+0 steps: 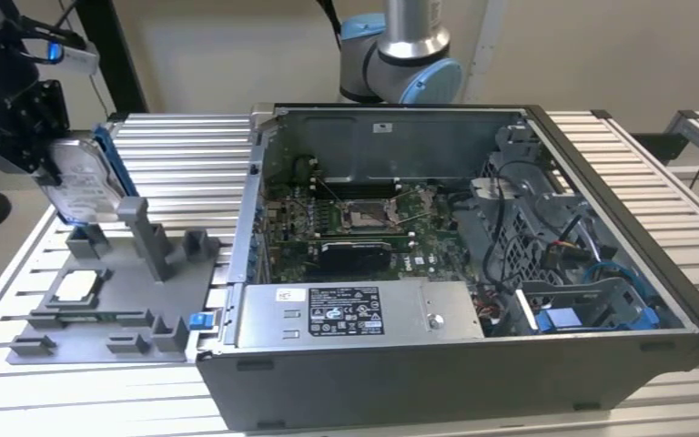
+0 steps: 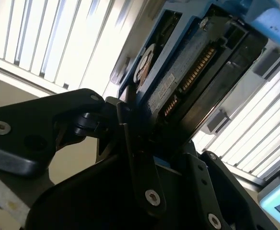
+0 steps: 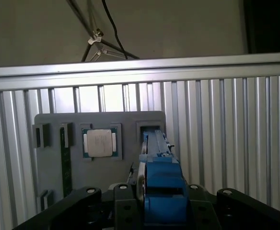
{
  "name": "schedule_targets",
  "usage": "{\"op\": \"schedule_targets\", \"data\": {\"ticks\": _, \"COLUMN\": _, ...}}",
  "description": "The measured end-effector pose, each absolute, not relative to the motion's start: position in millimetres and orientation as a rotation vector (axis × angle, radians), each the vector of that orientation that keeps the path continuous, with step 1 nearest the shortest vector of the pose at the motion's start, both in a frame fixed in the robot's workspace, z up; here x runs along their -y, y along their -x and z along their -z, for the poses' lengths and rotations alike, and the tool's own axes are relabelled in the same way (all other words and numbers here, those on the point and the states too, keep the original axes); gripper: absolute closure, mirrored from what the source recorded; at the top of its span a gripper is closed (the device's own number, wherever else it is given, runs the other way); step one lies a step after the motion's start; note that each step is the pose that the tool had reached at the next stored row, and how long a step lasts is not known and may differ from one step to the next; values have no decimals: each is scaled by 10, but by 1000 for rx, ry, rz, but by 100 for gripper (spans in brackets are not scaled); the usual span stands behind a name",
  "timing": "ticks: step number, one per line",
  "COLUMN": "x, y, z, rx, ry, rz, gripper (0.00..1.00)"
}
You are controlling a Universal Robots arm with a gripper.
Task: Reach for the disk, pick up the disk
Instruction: 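Pick up the disk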
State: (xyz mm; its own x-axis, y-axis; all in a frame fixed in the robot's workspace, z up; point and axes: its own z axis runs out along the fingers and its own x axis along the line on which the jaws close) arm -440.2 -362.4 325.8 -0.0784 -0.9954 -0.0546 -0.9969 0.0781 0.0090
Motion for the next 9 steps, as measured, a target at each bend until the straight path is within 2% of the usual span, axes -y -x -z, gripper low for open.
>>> {"op": "schedule_targets", "data": {"ticks": 9, "x": 3624, "y": 4402, "z": -3332, "rx": -2281, "ry": 2109, "rz": -68, "gripper": 100}}
